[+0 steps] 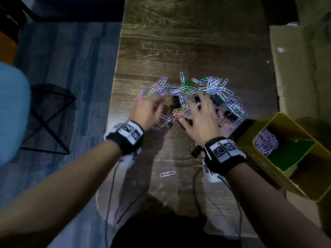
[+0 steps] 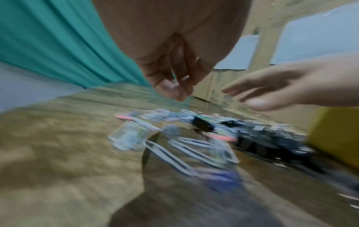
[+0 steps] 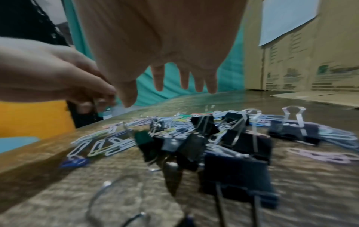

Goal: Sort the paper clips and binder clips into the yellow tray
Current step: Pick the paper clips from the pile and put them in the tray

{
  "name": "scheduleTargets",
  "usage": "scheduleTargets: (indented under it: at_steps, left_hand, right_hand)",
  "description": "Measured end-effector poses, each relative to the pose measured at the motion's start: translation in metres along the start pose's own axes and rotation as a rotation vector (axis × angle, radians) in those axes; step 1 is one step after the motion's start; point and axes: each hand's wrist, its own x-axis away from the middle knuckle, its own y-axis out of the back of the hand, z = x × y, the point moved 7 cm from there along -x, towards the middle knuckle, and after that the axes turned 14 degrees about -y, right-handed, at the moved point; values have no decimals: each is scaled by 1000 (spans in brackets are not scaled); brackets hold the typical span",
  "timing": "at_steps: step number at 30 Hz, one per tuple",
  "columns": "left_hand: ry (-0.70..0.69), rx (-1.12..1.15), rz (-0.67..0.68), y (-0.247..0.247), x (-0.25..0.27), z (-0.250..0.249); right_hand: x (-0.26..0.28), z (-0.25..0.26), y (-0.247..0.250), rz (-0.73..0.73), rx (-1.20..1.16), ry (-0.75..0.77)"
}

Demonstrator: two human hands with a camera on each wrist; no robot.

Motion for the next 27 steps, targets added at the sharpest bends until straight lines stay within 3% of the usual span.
scheduleTargets:
  at_steps: [2,4,6,8,14,20,25,27]
  left_hand:
    - [4,-74,63,6,-29,34]
    - [-31,-183,319,-13,-49,59]
    - [-74,-285,520,-35,-55,71]
    - [-82,-320,608,-50,-52,77]
    - [-165,-290,547,-59,0,68]
    - [-206,-268,596,-79,66,31]
    - [-132,-168,504,-76,33,13]
    - [-171,-219,599,-87,17,9]
  right_hand:
    - [-1,24,-16,77,69,149]
    - [-2,40,-32,124,182,253]
    - [-6,43,-45,160,255,260]
    - [-9,37,-48,168,284,209]
    - [-13,6,-39,175,274,108]
    - [-11,-14,-32,163,273,59]
    - [-11,-27,-28,136,323,-2]
    - [-9,-31,-29,129,344,-19]
